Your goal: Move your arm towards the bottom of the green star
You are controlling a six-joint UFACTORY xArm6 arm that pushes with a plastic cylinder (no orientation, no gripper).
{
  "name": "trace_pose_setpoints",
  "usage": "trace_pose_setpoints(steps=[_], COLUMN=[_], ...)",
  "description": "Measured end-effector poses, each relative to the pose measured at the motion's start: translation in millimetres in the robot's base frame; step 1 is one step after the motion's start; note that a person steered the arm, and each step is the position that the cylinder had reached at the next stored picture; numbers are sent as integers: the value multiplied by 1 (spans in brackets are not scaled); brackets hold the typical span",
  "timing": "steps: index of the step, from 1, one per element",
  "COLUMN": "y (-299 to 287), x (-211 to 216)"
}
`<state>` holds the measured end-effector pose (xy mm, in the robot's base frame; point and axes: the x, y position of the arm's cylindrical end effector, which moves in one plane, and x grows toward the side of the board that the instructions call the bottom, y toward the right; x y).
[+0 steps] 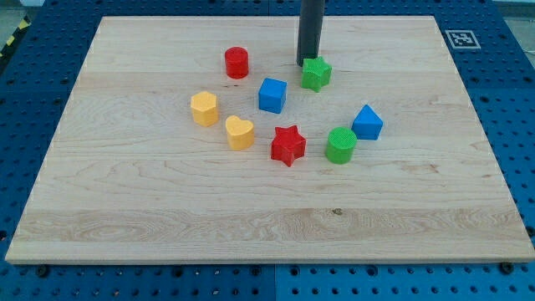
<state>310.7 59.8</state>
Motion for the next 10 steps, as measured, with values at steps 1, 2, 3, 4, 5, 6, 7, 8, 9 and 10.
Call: trace_pose_setpoints(steps=[1, 2, 3, 4, 5, 6, 7, 8, 9, 10], y=[2, 5, 0, -10, -7, 7, -2, -17, -32, -45], x=[9, 12, -14, -31, -31, -31, -30, -20, -2, 19])
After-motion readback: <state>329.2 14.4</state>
